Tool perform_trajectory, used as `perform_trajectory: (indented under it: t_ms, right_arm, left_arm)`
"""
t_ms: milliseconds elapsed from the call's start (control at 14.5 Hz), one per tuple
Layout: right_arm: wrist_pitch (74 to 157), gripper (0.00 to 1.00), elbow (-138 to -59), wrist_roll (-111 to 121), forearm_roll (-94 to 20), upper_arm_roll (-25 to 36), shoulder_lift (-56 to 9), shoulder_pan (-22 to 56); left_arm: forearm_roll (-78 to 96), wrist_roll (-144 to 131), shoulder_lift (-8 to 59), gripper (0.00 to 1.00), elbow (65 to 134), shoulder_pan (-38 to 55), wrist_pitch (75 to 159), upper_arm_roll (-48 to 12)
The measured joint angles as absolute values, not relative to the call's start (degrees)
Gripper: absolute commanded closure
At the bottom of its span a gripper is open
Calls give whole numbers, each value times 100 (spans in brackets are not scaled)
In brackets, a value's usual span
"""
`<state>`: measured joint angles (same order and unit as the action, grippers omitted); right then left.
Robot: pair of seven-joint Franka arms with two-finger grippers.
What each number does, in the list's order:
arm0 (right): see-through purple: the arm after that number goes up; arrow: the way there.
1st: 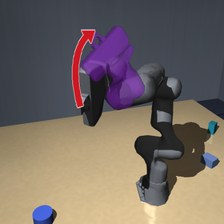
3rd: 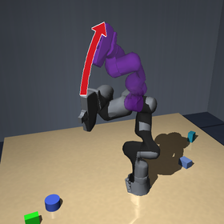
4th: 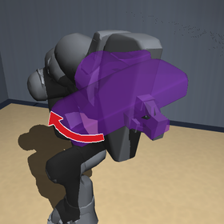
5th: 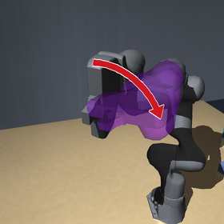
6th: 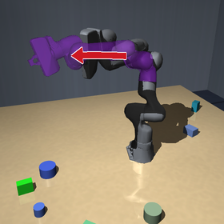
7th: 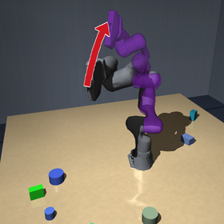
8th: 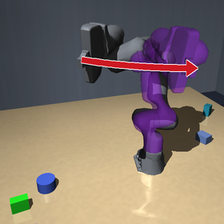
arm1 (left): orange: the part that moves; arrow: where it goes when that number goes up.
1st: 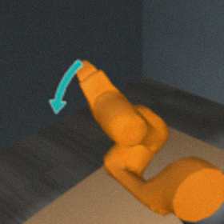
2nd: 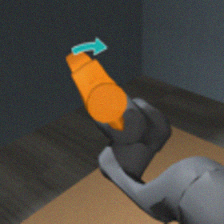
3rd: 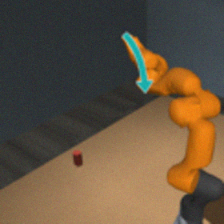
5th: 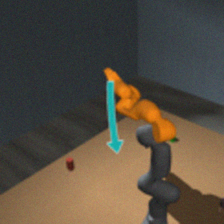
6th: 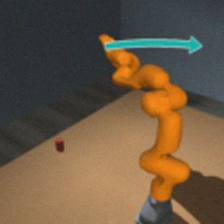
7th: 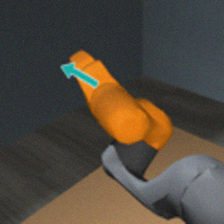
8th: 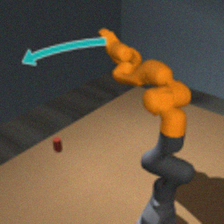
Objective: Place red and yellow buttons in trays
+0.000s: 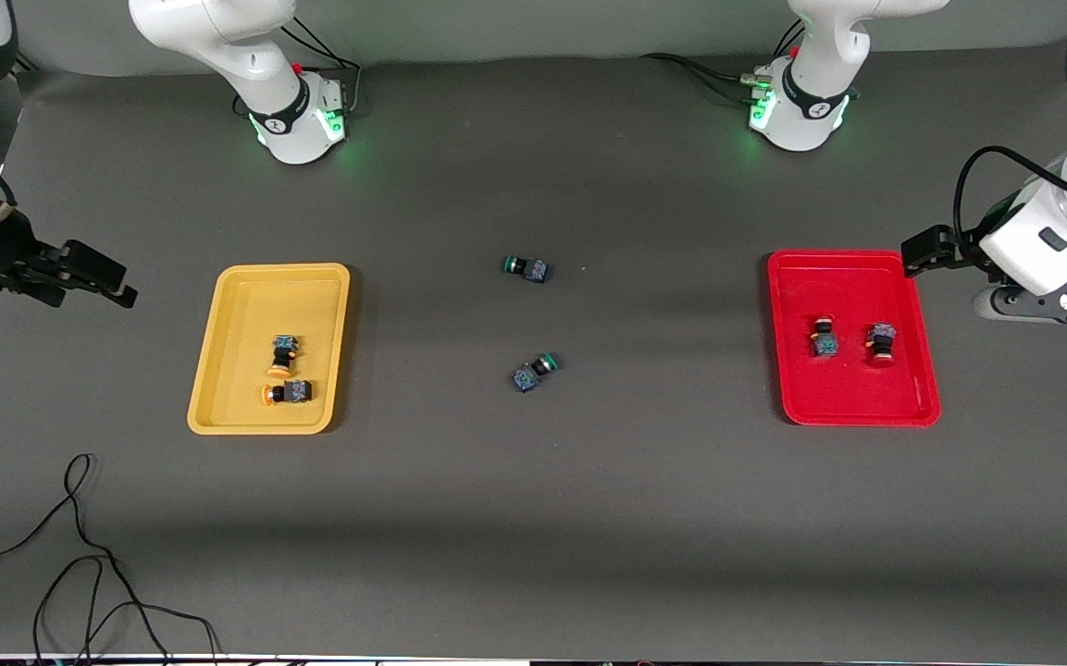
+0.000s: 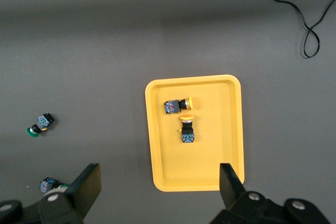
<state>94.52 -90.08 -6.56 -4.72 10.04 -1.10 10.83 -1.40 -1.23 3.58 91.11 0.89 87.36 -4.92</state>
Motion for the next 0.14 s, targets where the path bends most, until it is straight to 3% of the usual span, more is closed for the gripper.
perform_trajectory:
  t_ms: [138]
  right_arm:
    - [9442,0,-9038,-656,-472,990,-110,1063]
  left_arm:
    - [-135,-124,358,0,9109,88,8739,-452]
